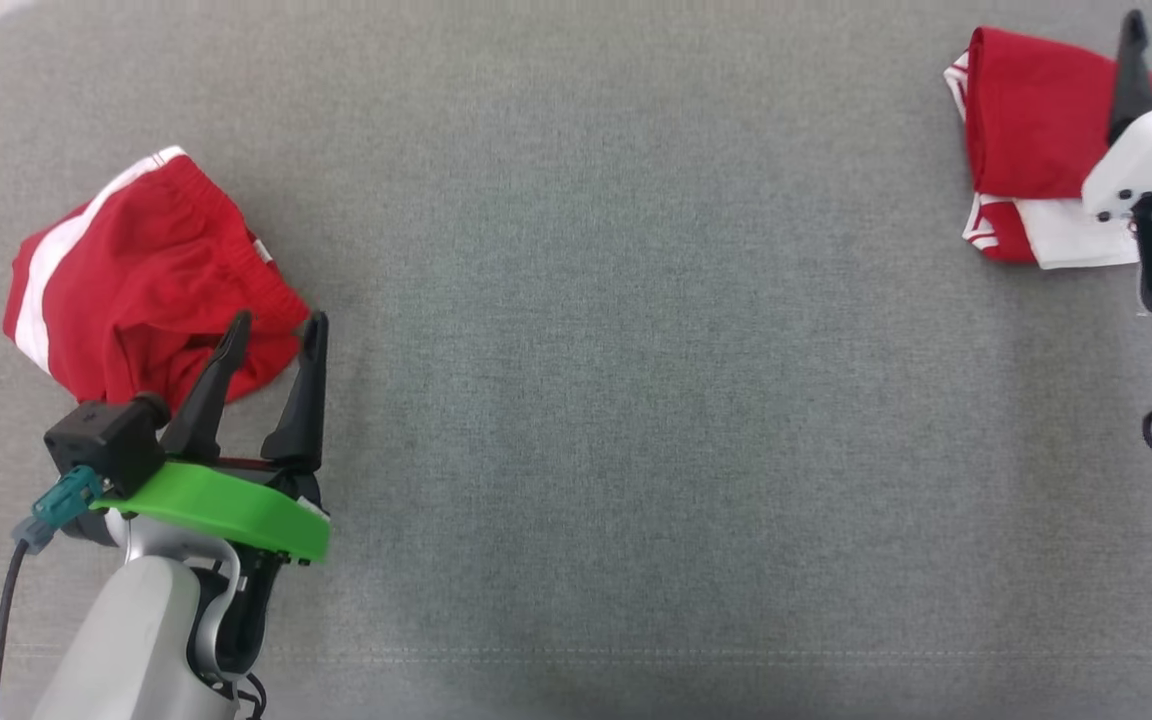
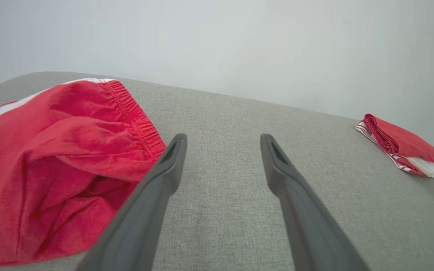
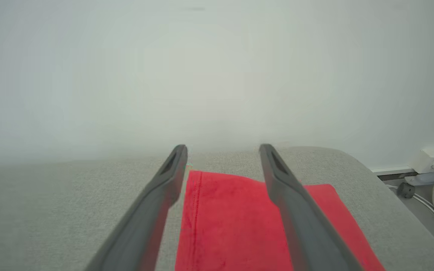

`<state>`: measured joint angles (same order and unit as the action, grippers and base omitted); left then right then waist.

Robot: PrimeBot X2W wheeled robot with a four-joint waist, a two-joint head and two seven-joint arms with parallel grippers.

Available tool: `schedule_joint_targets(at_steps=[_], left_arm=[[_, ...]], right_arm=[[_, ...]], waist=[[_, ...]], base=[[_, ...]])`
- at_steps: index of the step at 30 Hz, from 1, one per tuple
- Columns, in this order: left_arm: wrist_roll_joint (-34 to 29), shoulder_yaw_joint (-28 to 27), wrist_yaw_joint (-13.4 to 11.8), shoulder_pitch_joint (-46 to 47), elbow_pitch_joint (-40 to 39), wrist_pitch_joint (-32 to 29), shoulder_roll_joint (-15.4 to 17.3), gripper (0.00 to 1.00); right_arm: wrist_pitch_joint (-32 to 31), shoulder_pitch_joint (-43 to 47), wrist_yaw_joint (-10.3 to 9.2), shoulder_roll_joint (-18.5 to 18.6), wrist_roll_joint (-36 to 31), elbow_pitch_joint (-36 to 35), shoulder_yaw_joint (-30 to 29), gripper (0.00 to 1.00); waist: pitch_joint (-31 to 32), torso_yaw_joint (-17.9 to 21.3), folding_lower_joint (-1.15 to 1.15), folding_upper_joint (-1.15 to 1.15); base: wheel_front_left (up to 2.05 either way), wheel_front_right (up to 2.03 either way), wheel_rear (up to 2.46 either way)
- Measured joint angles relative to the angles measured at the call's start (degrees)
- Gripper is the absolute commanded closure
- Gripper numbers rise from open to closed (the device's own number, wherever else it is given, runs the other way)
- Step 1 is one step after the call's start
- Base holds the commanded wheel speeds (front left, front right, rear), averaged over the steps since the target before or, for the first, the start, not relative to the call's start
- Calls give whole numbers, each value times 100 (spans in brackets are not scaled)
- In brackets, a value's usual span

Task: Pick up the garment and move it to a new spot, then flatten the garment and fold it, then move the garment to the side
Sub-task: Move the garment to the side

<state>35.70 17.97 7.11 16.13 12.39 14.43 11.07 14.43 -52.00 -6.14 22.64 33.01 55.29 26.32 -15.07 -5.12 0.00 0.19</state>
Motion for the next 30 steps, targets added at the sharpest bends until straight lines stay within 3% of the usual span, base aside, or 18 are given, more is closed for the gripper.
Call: schedule_joint_targets(at_steps=[6,21,30], left_arm=[[-18,-159,0,-192,36,0,-2,0],[-131,-509,0,-728,46,0,-168,0],[-481,-670,-78,-1007,-35,0,-272,0]], right_arm=[[1,370,188,-121,33,-934,-224,0],[0,2427,549,-513,24,-2293,-569,0],[0,3485,495,-817,-275,-3176,-797,0]], waist=[[384,44,0,0],[1177,247,0,0],[1469,300,0,0]], base=[[0,0,0],[0,0,0],[0,0,0]])
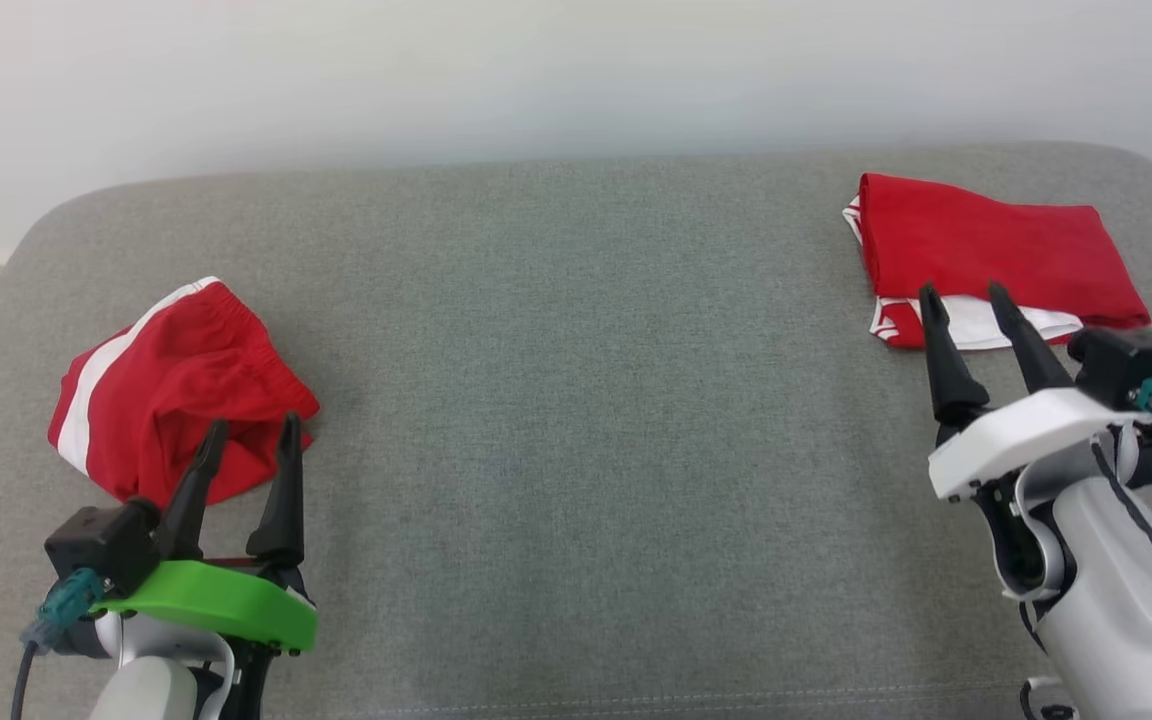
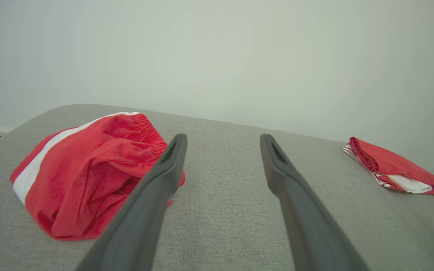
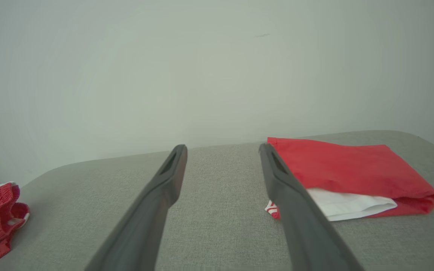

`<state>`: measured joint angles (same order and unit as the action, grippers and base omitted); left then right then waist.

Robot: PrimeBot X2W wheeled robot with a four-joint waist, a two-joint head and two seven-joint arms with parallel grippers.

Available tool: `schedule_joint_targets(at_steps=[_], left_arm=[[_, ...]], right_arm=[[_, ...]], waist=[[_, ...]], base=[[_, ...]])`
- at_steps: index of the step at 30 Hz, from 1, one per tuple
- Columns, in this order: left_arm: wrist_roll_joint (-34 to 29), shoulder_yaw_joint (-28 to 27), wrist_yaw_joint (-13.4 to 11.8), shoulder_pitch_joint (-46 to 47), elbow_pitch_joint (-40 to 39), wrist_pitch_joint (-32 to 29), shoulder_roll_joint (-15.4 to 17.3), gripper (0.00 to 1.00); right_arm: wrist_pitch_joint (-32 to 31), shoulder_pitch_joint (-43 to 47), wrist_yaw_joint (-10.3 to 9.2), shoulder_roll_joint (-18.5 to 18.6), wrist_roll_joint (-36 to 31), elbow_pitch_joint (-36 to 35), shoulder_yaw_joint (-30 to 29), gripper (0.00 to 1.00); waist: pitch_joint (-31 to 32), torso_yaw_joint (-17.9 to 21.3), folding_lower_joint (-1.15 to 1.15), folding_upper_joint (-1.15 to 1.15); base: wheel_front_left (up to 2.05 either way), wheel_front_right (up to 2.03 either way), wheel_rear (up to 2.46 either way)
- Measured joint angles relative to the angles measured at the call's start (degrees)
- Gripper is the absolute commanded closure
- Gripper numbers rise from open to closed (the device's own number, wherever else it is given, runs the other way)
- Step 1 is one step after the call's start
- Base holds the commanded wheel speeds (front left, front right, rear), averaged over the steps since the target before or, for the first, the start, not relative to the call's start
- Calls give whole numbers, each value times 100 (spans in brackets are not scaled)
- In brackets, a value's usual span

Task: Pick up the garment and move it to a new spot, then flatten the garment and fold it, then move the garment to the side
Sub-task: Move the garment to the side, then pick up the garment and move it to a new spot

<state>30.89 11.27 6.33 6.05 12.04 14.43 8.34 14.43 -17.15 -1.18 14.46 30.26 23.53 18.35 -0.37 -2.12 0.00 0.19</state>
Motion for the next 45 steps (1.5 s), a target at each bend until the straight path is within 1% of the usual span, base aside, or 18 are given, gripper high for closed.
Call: schedule_joint_targets(at_steps=[1,4,9,23,27,45], left_arm=[[-51,-1,-5,-24,-4,0,2,0],[-126,-18,-57,-48,-26,0,10,0],[-248,-101,-81,-109,-152,0,4,0],[-352,-196,-81,-116,-175,0,-94,0],[-363,-204,-80,-124,-176,0,-155,0],[-438,-296,-75,-143,-138,0,-196,0]], right_arm=[[0,79,-2,-3,-38,-68,-27,0],[0,263,-93,-8,-205,-269,-99,0],[0,422,-145,-44,-334,-586,-183,0],[0,837,-151,-172,-564,-1009,-399,0],[0,927,-149,-192,-610,-1068,-444,0],[0,1159,-134,-267,-808,-1210,-556,0]], waist=[[6,3,0,0],[9,8,0,0],[-65,29,0,0],[-136,6,0,0],[-138,-5,0,0],[-218,24,0,0]], base=[[0,0,0],[0,0,0],[0,0,0],[0,0,0],[0,0,0],[0,0,0]])
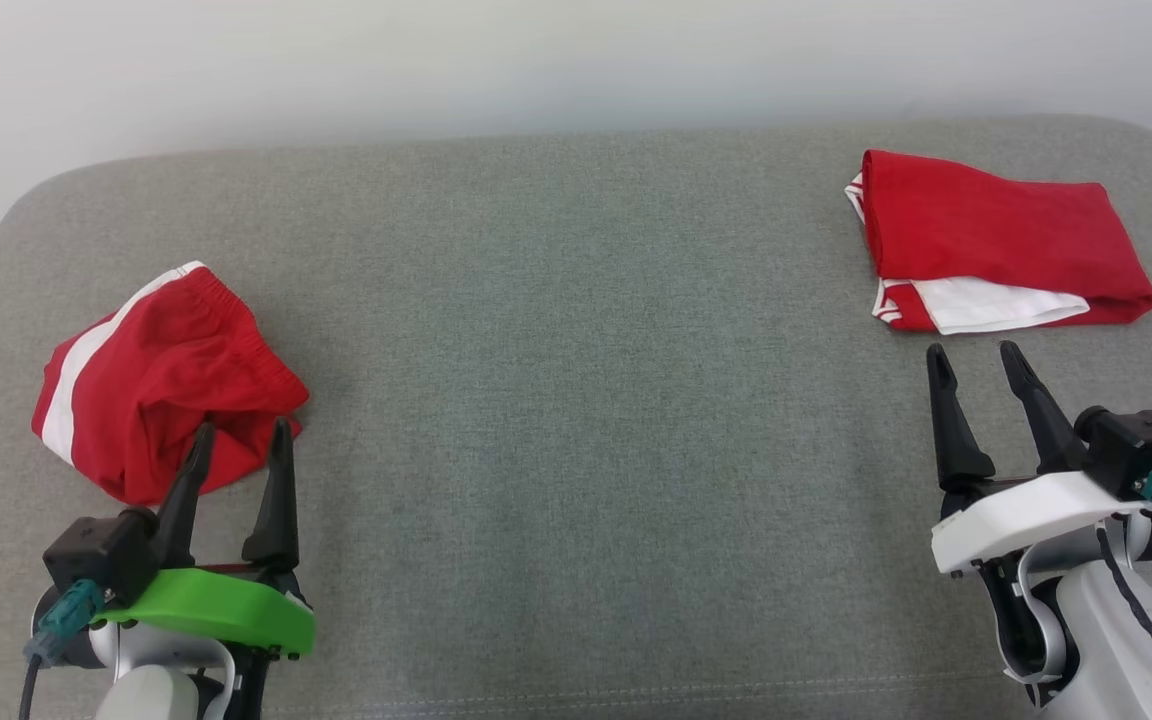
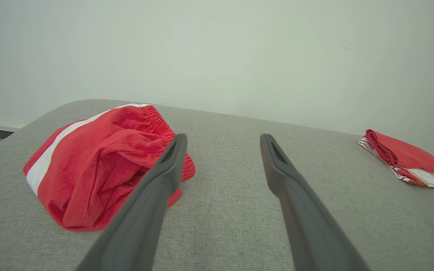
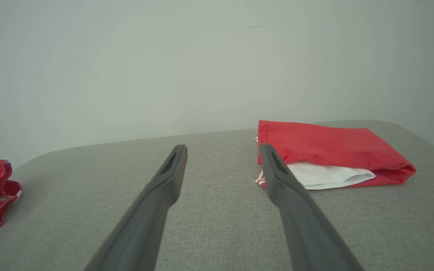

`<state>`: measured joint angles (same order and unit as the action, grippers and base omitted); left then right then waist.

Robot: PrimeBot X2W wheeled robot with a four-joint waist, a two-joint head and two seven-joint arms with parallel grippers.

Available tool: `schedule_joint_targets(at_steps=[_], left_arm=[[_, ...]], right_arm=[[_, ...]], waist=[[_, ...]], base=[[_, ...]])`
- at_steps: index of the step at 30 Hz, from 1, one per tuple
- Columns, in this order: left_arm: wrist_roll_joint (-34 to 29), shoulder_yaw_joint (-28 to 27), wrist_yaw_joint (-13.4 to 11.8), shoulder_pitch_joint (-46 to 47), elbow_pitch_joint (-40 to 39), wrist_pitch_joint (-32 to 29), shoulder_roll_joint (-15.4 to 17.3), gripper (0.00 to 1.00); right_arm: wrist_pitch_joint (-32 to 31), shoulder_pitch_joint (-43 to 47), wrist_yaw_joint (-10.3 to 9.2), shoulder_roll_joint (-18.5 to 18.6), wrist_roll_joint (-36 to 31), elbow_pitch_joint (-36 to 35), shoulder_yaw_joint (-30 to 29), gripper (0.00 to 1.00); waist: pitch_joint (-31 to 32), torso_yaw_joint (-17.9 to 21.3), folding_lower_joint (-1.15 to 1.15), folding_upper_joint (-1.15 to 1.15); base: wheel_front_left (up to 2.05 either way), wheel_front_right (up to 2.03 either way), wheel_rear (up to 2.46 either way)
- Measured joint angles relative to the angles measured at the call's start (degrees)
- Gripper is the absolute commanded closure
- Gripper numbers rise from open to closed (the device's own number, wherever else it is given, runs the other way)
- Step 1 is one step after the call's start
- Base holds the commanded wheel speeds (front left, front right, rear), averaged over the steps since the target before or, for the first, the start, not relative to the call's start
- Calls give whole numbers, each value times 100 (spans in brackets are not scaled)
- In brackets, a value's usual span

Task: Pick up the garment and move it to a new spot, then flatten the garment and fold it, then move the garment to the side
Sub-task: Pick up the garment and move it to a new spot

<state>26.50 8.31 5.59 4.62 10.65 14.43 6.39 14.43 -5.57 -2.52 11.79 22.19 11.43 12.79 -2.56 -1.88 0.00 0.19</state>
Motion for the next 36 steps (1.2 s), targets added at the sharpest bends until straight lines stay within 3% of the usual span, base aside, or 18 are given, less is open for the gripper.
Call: schedule_joint_targets(at_steps=[18,36], left_arm=[[236,-187,22,456,858,-310,5,0],[1441,-1040,-54,1345,2291,-942,-56,0]], right_arm=[[0,3,146,-101,-156,-41,26,0],[0,-288,282,-267,-259,-52,21,0]], waist=[[-312,241,1,0],[-715,679,0,0]], base=[[0,0,0],[0,0,0]])
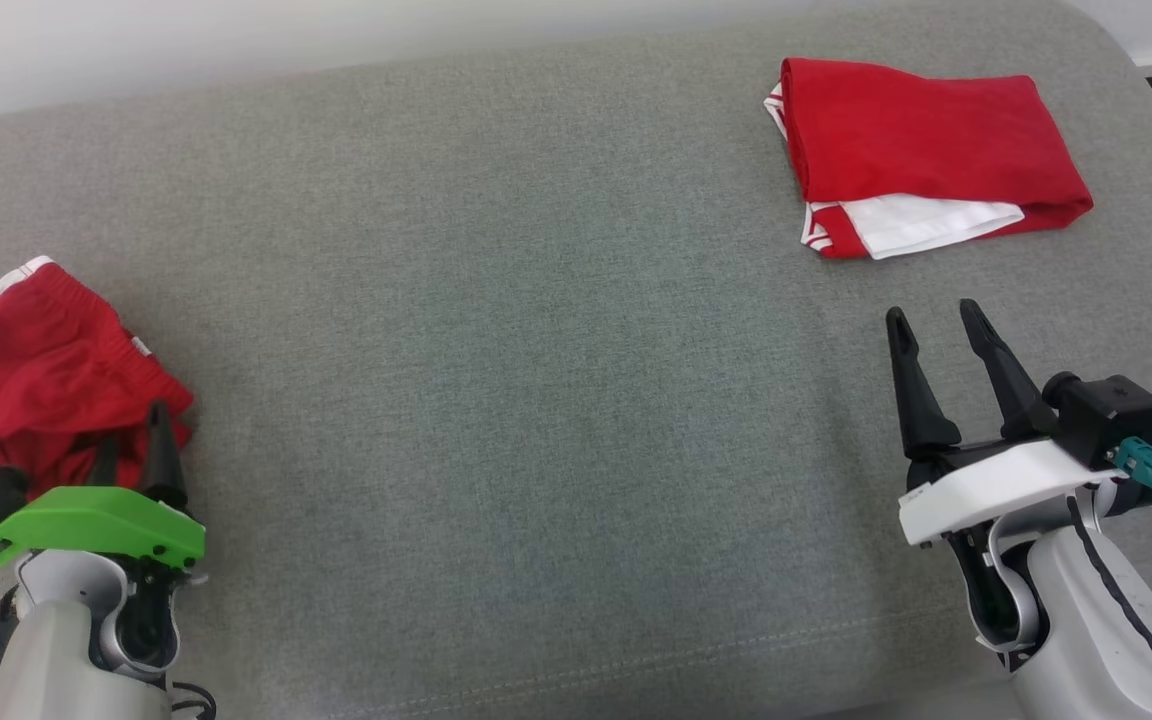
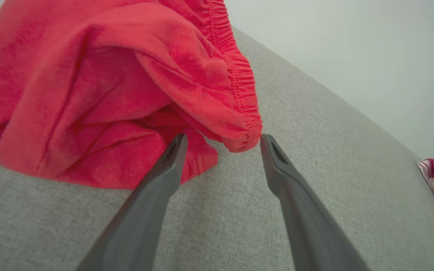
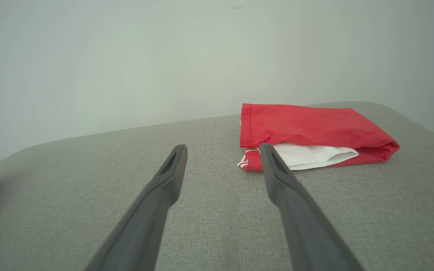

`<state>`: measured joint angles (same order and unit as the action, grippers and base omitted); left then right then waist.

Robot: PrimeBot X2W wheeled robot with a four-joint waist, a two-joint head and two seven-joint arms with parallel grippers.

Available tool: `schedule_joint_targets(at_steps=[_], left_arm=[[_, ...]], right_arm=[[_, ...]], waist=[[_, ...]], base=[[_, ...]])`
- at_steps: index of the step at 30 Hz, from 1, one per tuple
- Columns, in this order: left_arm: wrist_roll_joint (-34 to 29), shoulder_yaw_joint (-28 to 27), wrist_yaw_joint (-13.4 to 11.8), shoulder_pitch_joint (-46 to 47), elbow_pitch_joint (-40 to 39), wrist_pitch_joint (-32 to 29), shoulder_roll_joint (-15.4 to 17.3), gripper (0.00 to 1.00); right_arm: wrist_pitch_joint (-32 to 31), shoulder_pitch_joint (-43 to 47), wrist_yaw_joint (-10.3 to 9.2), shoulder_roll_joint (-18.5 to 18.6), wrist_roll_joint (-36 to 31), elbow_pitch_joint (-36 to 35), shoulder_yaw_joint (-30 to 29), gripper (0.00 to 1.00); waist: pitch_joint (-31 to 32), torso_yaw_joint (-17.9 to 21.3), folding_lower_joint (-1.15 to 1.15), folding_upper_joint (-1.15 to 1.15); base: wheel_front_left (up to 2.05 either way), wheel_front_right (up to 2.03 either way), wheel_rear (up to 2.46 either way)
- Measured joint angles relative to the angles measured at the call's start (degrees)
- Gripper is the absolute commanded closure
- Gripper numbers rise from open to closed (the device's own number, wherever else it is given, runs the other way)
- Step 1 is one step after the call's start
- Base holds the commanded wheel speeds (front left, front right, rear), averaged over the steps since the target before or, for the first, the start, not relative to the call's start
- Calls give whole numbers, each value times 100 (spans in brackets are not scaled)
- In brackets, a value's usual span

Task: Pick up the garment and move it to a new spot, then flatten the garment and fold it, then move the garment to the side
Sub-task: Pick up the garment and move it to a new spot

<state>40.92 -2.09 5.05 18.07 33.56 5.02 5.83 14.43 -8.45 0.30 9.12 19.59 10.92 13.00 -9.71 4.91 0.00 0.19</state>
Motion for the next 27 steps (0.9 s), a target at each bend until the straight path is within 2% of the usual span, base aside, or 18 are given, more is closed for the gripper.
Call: schedule_joint_targets(at_steps=[5,9,11,12,21,27], left_arm=[[459,-354,4,349,269,-68,-32,0],[502,-432,4,570,439,-94,-22,0],[530,-504,5,586,560,-93,18,23],[530,-520,5,586,623,-93,56,99],[460,-316,86,697,731,-100,170,100],[97,210,152,873,704,-129,278,100]], right_arm=[[0,-73,35,-16,-49,18,-15,0],[1,-73,35,-21,-51,40,-104,0],[0,-74,67,-42,-55,77,-94,0],[0,-74,81,-60,-69,91,-90,0],[0,-74,94,-93,-101,111,-165,0],[0,-74,127,-146,-111,175,-218,0]], waist=[[-70,131,0,0],[-92,176,0,0],[-83,190,0,0],[-73,201,0,0],[-20,231,0,0],[94,200,0,0]], base=[[0,0,0],[0,0,0],[0,0,0],[0,0,0],[0,0,0],[0,0,0]])
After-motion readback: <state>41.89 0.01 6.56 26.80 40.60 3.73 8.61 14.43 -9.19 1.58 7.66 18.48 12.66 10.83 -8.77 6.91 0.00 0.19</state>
